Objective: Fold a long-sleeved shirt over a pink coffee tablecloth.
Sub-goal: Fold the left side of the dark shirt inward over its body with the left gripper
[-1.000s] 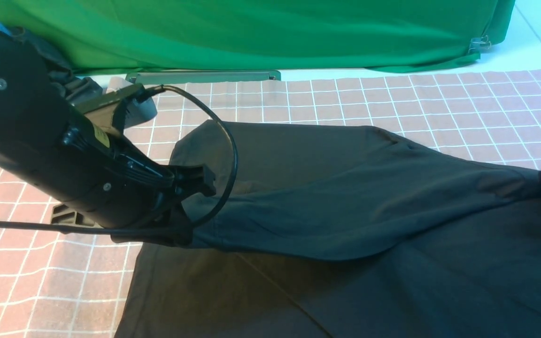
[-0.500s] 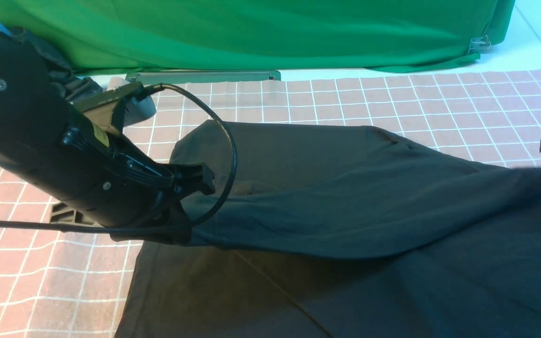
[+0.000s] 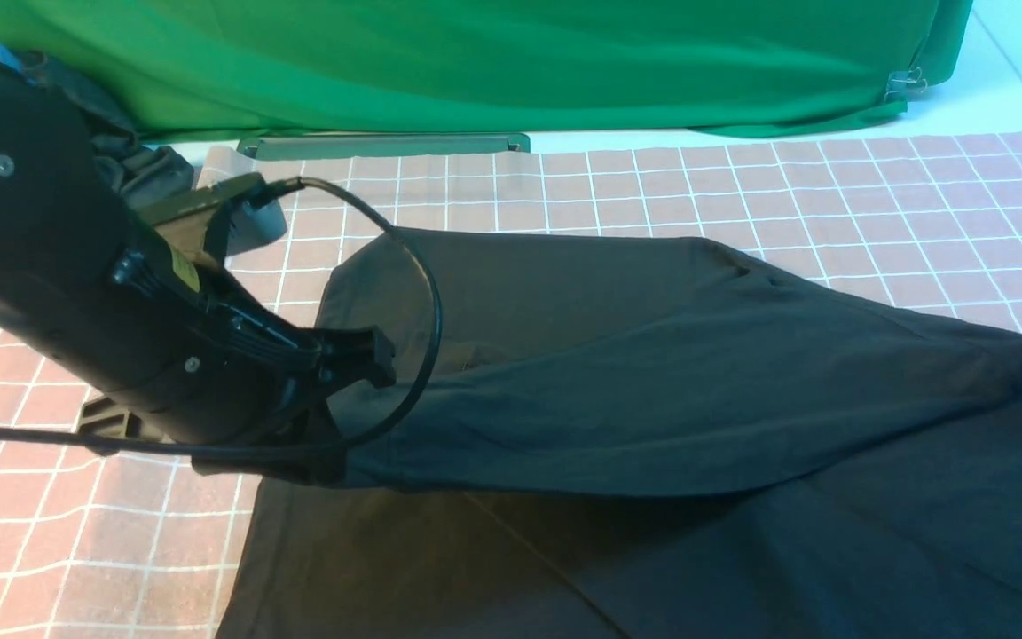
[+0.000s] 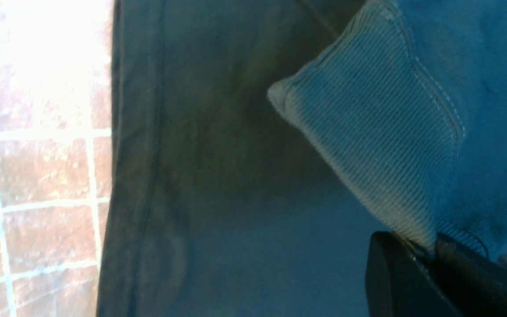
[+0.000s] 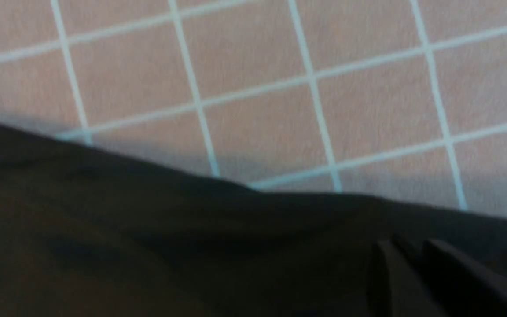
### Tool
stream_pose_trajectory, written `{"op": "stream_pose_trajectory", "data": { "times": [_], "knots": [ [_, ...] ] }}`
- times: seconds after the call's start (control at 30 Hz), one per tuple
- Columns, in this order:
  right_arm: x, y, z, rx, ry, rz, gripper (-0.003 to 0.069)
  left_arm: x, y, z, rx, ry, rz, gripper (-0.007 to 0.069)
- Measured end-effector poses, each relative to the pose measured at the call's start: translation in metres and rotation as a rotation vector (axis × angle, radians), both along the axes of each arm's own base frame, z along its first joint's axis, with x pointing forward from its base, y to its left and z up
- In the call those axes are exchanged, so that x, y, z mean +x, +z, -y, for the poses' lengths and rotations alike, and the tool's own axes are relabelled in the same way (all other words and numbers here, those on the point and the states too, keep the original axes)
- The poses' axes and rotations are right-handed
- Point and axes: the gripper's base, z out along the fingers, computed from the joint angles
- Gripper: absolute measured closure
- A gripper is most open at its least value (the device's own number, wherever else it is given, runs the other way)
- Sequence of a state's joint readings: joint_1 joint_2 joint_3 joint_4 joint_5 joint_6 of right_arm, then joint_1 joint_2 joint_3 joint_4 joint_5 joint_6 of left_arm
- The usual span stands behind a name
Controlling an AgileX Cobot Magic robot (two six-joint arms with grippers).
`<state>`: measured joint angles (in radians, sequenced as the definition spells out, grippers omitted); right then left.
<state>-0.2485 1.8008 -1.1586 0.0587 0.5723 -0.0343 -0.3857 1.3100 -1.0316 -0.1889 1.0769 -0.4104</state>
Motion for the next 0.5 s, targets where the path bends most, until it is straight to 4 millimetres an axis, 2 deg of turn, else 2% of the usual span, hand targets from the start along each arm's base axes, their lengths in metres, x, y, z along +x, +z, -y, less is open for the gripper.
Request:
{"op": "stream_pose_trajectory", "data": {
  "times": [0.13,0.2,0.37,0.5],
  "knots": [
    [-0.007,0.014,-0.002,-0.006,0.02,-0.004,0.0532,-0.005,-0.013,-0.003,0.024,0.001,-0.047,0.0592],
    [-0.014,0.032,-0.004,-0.014,0.023,0.025,0.0532,-0.008,-0.022,-0.004,0.036,0.004,-0.067,0.0592],
    [-0.028,0.071,-0.009,-0.022,0.017,0.124,0.0533,-0.004,-0.023,-0.003,0.021,0.015,-0.015,0.0587],
    [-0.043,0.099,-0.014,-0.024,0.023,0.196,0.0533,-0.002,-0.023,-0.005,0.035,0.012,0.016,0.0525]
  ]
}}
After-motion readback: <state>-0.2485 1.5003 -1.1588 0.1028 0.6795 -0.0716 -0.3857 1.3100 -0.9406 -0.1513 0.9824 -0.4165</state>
